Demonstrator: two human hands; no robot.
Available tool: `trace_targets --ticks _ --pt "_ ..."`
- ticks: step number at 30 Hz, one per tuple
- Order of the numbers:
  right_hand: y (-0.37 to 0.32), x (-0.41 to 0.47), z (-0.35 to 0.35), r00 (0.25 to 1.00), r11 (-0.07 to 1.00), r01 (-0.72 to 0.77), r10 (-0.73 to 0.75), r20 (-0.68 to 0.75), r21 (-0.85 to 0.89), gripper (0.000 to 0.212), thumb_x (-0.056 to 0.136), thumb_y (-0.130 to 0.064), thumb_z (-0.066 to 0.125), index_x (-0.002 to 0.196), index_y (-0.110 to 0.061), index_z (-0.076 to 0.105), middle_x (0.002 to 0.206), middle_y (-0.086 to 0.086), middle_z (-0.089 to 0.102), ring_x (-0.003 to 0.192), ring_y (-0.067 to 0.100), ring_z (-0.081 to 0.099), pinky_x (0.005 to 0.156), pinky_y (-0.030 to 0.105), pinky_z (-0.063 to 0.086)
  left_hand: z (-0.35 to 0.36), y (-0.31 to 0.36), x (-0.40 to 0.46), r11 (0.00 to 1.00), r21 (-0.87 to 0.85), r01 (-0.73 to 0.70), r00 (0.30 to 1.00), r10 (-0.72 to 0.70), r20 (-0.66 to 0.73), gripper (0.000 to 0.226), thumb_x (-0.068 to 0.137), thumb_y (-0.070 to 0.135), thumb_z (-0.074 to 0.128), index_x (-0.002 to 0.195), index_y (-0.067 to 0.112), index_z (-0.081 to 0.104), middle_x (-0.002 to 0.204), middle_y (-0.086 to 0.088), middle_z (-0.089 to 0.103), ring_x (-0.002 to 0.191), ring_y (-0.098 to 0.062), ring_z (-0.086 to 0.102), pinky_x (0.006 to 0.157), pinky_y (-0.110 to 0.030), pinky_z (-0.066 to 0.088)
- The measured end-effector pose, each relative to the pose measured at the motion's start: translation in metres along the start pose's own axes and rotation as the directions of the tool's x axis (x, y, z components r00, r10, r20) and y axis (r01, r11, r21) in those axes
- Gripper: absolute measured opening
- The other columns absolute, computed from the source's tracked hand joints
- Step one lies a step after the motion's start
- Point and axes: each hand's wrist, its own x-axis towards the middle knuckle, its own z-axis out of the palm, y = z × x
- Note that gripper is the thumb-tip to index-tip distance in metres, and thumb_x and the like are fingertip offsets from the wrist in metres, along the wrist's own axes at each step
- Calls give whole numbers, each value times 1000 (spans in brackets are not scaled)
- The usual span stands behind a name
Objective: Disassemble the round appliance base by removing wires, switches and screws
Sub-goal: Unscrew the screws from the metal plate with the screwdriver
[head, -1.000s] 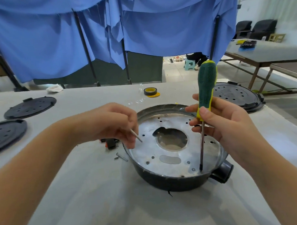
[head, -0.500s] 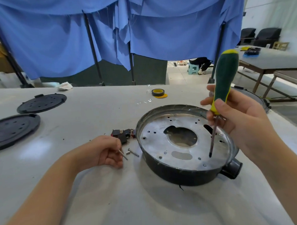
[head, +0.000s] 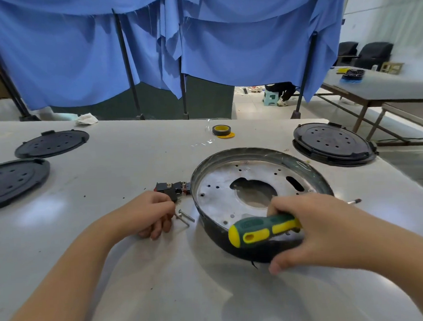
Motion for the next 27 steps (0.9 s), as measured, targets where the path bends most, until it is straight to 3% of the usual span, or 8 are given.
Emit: trace_targets --ticks 3,6,8,12,20,24,27 --pt "-2 2 3 1000 1000 23 -23 10 -2 58 52 -75 62 98 -41 51 79 -16 62 79 2 55 71 28 49 4 0 -2 997 77 -1 997 7 -81 17 86 11 51 70 8 56 52 -7 60 36 -19 45 36 -19 31" --pt "-3 10 0 995 1000 2 -4 98 16 48 58 -67 64 92 -33 58 78 -8 66 73 6 60 68 34 52 9 2 -6 990 137 -39 986 60 -154 22 89 19 57 69 9 58 47 -3 60 35 -14 48 38 -20 37" --pt "-4 14 -2 988 999 -30 31 151 -15 46 58 -63 68 83 -26 59 70 -4 65 63 8 60 60 32 53 14 4 -8 966 236 -105 963 158 -218 24 88 21 58 66 12 58 46 4 60 38 -7 50 42 -19 40" --pt "-6 23 -6 972 996 -81 88 219 -43 45 58 -52 73 76 -13 58 53 -2 54 37 8 46 35 20 38 24 8 -12 902 374 -217 901 332 -280 31 84 21 61 55 19 50 41 13 47 42 -4 41 48 -23 31" --pt "1 32 -14 971 994 -74 53 232 83 41 60 -46 75 66 -13 50 52 -4 43 43 11 40 46 26 33 34 19 -22 921 226 -318 917 359 -174 33 83 19 64 51 23 58 40 12 42 40 -3 35 44 -12 29" --pt "6 37 -21 981 987 -60 31 193 146 37 60 -48 77 57 -25 48 47 -9 39 43 8 36 46 25 28 37 21 -23 953 162 -257 962 268 -50 21 83 24 63 67 15 72 43 9 40 43 -7 35 46 -17 31" --pt "8 39 -27 984 980 -57 23 174 190 36 61 -48 78 53 -28 49 44 -10 38 40 6 34 42 19 25 44 29 -27 990 -48 -130 990 133 53 14 78 21 63 80 15 75 52 2 61 40 -11 47 39 -18 36"
